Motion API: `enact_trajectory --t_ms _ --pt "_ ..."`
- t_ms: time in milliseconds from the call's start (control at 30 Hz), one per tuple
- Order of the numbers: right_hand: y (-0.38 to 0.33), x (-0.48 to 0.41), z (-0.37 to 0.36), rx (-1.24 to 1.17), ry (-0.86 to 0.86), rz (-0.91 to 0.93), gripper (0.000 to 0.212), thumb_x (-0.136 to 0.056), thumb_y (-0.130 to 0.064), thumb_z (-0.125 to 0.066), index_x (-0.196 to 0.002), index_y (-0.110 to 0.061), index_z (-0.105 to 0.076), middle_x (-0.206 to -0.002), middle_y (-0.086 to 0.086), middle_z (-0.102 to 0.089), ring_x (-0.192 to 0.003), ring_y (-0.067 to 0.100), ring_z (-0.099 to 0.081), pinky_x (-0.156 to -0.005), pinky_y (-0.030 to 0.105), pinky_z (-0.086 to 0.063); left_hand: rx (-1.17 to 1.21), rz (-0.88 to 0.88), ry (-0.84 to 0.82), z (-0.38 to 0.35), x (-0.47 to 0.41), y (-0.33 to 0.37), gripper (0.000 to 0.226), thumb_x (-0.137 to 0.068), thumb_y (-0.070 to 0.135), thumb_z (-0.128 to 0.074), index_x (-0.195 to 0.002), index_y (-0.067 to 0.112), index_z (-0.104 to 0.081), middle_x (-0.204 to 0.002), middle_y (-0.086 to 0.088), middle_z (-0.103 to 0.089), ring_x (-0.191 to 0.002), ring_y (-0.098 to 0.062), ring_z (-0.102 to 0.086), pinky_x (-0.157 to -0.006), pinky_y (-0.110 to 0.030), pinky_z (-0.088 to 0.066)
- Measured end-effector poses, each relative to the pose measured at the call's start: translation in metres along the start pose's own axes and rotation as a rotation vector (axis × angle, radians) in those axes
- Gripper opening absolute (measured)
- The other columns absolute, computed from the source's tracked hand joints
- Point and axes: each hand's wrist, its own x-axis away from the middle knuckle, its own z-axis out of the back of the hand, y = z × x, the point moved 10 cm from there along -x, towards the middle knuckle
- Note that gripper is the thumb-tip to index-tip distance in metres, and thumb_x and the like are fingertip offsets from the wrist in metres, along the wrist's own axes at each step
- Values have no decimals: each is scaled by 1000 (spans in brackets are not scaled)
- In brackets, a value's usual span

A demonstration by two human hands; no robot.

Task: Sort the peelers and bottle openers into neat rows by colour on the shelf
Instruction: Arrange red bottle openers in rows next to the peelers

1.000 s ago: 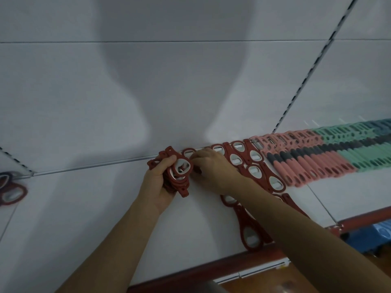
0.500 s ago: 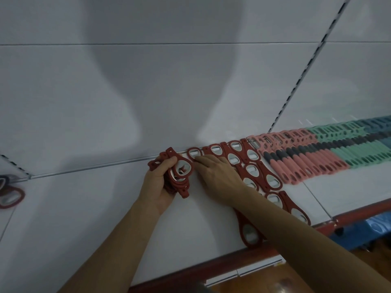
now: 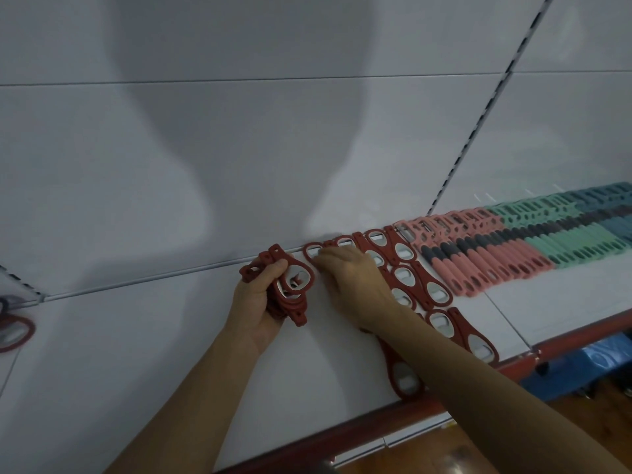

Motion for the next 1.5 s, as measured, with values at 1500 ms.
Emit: enact_trajectory --t_ms 1500 --pt "-34 74 8 49 17 -150 19 -97 -22 -63 -103 -15 -79 -97 2 -72 -87 19 -61 -76 40 -54 20 116 -358 -13 -7 -3 18 -95 5 -52 -110 12 -56 -88 -5 -63 -77 -18 -64 -69 -31 -58"
